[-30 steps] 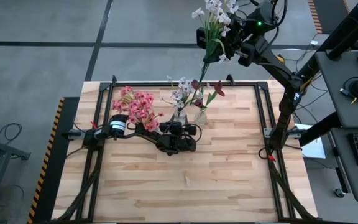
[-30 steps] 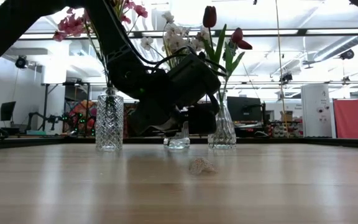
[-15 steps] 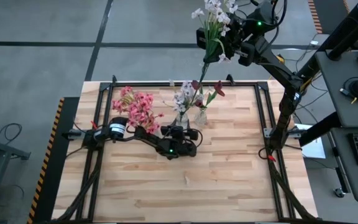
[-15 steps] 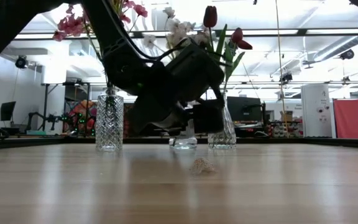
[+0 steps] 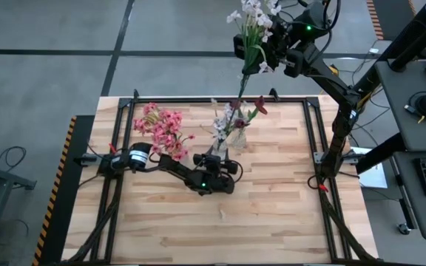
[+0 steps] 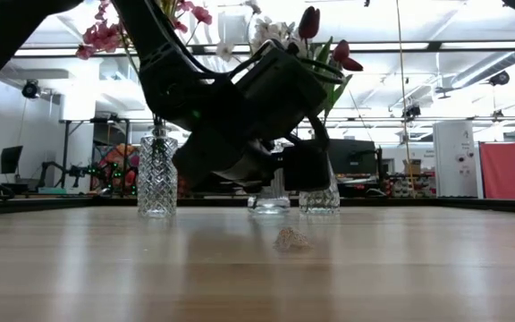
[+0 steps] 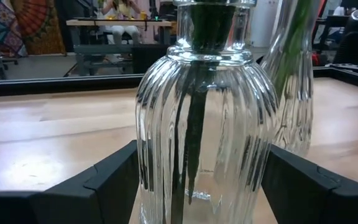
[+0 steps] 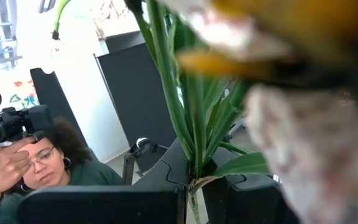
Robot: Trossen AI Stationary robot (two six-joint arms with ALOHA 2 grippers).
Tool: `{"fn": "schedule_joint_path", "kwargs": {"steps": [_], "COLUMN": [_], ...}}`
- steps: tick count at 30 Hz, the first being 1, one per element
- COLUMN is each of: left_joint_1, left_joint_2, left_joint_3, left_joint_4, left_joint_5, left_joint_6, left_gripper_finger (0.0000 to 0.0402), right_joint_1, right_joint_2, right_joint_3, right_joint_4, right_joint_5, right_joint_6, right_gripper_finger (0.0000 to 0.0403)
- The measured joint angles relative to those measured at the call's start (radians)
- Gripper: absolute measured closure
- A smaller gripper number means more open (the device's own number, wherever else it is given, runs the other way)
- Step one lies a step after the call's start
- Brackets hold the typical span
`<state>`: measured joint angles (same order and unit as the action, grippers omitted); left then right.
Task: Sort flowers into vase by color
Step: Put the white flower into the top transparent vase
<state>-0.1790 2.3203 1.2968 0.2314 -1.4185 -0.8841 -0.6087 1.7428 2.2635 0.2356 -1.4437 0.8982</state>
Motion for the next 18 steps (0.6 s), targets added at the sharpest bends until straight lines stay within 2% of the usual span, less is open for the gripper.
{"fn": "schedule_joint_path", "kwargs": {"steps": [18], "left_joint_1": [-0.097], "left_joint_2": [0.0], "left_joint_3": [-0.002], "left_joint_4": [-0.082], "left_joint_5": [0.0], "left_joint_6": [-0.074], "left_gripper_finger": [0.0129], "right_joint_1": [0.002], "right_joint_2": [0.0], "right_joint_3": [0.0], "right_joint_4": [-0.024], "right_joint_5": [0.004], "right_joint_6": [0.034], "right_gripper_finger": [0.0385]}}
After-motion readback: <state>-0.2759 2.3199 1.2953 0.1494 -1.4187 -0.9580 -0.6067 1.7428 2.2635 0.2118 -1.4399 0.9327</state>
